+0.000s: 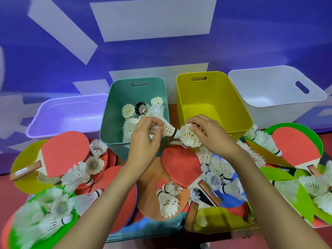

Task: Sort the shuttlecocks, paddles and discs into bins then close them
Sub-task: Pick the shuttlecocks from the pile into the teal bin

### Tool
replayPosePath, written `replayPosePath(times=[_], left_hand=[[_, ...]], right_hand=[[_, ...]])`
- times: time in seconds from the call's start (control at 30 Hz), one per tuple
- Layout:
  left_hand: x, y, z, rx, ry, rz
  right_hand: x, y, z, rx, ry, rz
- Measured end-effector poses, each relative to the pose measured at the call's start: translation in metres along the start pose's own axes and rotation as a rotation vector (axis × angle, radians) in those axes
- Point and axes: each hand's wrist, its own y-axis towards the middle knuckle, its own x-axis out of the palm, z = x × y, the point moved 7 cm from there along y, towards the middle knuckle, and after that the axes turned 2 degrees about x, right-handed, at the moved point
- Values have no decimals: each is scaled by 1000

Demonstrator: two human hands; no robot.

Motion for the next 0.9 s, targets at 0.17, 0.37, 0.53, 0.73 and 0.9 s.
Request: replayPosePath(times=[0.17,0.37,0.53,0.73,0.9], left_hand=[[-35,18,-20,2,90,90],[-57,38,-65,-76,254,39],[-58,50,-99,-189,348,-100],[-41,72,-133,-231,427,-240],[-24,106,-151,-222,496,-305]], right_hand=[[0,37,-23,-45,15,81],[13,85,-37,-34,-67,141],[29,119,-36,39,-146,160],[56,165,-23,104,-246,81],[76,214,-14,112,-296,48]])
